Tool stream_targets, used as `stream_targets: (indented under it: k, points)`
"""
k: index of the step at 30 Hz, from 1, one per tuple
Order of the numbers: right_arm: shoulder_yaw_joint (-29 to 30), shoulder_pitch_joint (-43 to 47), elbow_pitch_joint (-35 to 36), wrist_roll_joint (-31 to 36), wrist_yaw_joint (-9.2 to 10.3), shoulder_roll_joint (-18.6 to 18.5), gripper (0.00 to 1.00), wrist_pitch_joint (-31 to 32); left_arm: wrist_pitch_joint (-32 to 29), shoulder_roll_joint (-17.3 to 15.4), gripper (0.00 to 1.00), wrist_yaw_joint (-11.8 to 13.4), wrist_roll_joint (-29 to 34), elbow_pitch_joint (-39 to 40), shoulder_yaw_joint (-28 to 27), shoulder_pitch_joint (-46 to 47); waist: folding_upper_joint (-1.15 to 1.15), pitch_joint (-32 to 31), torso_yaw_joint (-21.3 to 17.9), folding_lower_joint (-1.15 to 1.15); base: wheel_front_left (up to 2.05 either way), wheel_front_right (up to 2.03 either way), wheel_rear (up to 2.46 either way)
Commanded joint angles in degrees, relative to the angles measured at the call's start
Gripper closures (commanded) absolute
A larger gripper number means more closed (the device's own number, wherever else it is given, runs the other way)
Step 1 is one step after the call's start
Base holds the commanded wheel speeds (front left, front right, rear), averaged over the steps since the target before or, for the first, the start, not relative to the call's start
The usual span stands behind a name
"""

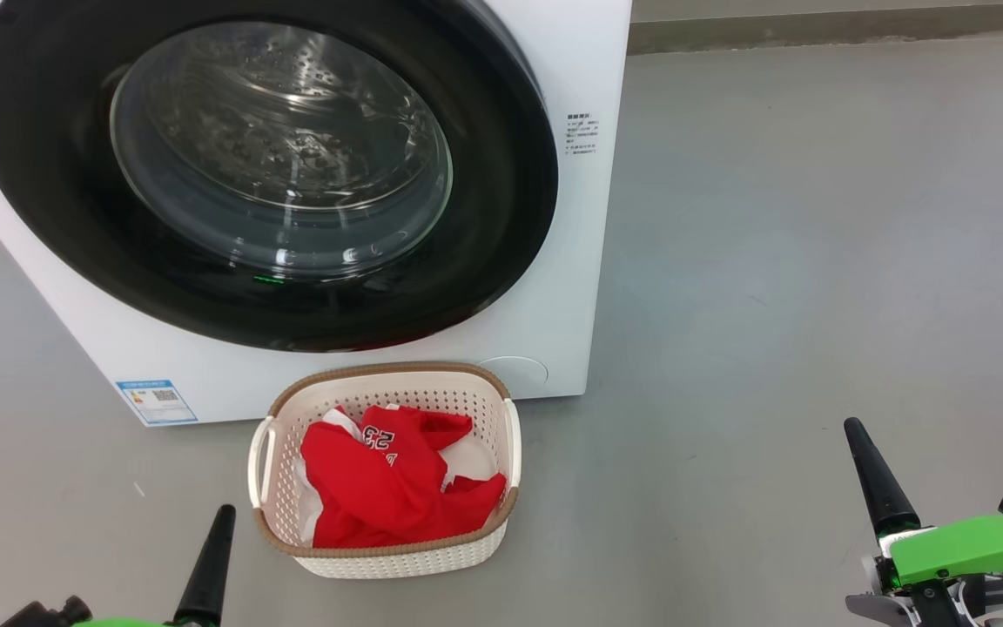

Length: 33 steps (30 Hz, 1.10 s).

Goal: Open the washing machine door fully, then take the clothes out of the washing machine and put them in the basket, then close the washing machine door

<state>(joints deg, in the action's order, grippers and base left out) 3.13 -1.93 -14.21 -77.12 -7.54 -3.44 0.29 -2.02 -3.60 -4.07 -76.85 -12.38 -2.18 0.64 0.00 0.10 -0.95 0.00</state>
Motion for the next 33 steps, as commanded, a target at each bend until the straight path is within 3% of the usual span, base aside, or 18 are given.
stream_targets:
  k: [1, 24, 33]
  points:
    - [-0.51, -3.02, 1.28, -1.59, 0.01, -0.93, 1.0, 0.44, -0.37, -0.4, 1.0, -0.91, -1.31, 0.95, -1.94, 3.13, 0.0, 0.0, 0.03, 0.0, 0.0, 0.0, 0.0]
    - [1.4, -4.07, 0.31, -16.71, 0.05, -0.87, 1.0, 4.59, -3.99, 0.27, 1.0, -3.42, -15.81, -1.67, -3.75, 5.5, 0.0, 0.08, 0.95, 0.0, 0.0, 0.0, 0.0]
    - [1.59, -4.09, 0.29, -16.55, 0.05, -0.74, 1.0, 4.74, -4.05, 0.32, 1.0, -3.42, -15.75, -1.67, -3.82, 5.51, 0.0, 0.08, 0.95, 0.0, 0.0, 0.0, 0.0]
